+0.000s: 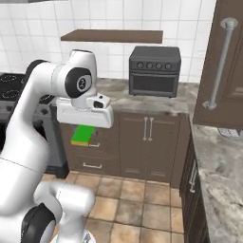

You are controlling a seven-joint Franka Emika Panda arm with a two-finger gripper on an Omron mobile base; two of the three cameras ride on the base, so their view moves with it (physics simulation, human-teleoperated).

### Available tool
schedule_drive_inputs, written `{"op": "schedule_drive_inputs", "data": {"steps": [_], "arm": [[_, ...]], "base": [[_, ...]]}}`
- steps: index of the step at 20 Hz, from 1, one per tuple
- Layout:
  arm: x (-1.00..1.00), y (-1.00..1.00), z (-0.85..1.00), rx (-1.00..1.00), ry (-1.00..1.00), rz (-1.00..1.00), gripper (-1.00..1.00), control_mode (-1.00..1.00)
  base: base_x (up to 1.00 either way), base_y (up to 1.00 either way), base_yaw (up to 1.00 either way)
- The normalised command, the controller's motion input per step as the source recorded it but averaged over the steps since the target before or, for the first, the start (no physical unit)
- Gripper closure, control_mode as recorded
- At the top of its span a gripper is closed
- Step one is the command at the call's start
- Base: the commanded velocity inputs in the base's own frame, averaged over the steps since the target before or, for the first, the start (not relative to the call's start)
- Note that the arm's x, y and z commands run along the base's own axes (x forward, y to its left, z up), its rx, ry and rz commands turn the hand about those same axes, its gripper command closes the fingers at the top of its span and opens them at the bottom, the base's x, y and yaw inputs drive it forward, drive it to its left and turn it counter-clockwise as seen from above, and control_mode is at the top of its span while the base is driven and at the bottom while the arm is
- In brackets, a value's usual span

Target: Pick up the sponge and bar soap from the sink, and place them back in the cabinet, and close the cabinet door.

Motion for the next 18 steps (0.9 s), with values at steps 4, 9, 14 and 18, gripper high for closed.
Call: {"op": "schedule_drive_inputs", "data": {"steps": [4,9,14,18], "arm": [[0.00,0.00,0.00,0.00,0.00,0.00,1.00,1.00],[0.00,0.00,0.00,0.00,0.00,0.00,1.00,1.00],[0.00,0.00,0.00,0.00,0.00,0.00,1.00,1.00],[0.00,0.00,0.00,0.00,0.00,0.00,1.00,1.00]], "base": [[0.66,0.15,0.00],[0.70,0.22,0.00],[0.71,0.22,0.00],[0.62,0.19,-0.01]]}}
